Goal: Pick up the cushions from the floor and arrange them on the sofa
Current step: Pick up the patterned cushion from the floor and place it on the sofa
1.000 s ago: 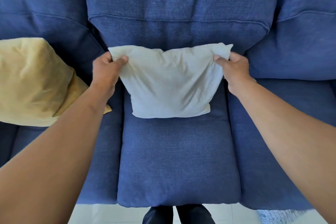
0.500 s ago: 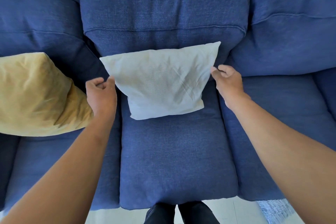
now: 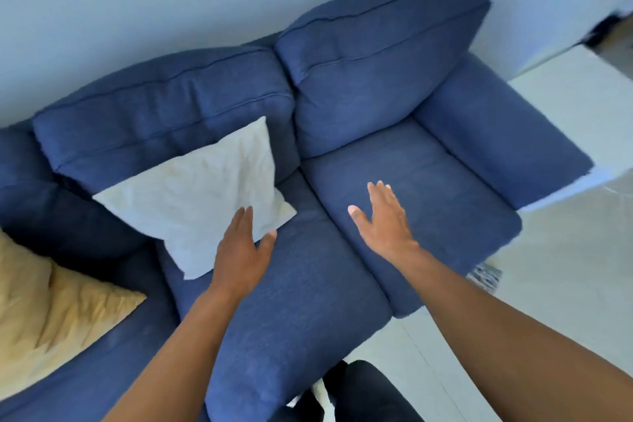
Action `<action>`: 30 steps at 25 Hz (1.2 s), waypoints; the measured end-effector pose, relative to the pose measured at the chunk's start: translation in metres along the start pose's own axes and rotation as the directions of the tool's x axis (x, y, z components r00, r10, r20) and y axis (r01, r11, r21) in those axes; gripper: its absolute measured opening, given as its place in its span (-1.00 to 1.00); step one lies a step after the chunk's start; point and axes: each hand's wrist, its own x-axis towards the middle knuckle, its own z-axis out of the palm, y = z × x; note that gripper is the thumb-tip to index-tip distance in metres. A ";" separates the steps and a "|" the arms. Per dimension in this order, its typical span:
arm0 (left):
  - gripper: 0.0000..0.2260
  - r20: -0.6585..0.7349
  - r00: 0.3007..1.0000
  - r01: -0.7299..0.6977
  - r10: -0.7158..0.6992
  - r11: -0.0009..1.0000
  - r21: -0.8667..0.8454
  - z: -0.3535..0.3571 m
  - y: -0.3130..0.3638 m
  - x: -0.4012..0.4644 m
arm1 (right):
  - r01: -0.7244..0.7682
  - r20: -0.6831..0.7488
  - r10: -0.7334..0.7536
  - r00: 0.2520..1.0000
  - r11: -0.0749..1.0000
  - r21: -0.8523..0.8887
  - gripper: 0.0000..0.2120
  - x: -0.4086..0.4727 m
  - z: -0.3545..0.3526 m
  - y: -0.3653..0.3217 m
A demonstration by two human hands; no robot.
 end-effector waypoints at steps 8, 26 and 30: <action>-0.32 0.256 0.875 -0.446 0.412 0.890 0.092 0.068 0.153 -0.037 | -0.299 -0.220 0.314 0.924 0.949 0.102 -0.28 -0.112 -0.084 0.136; -0.31 0.740 0.621 -0.583 0.259 0.784 0.215 0.399 0.365 -0.123 | -0.609 -0.067 0.643 0.763 0.749 0.259 -0.30 -0.201 -0.151 0.462; -0.31 0.796 0.574 -0.576 0.192 0.786 0.226 0.457 0.384 -0.083 | -0.642 -0.016 0.681 0.732 0.699 0.316 -0.28 -0.155 -0.145 0.497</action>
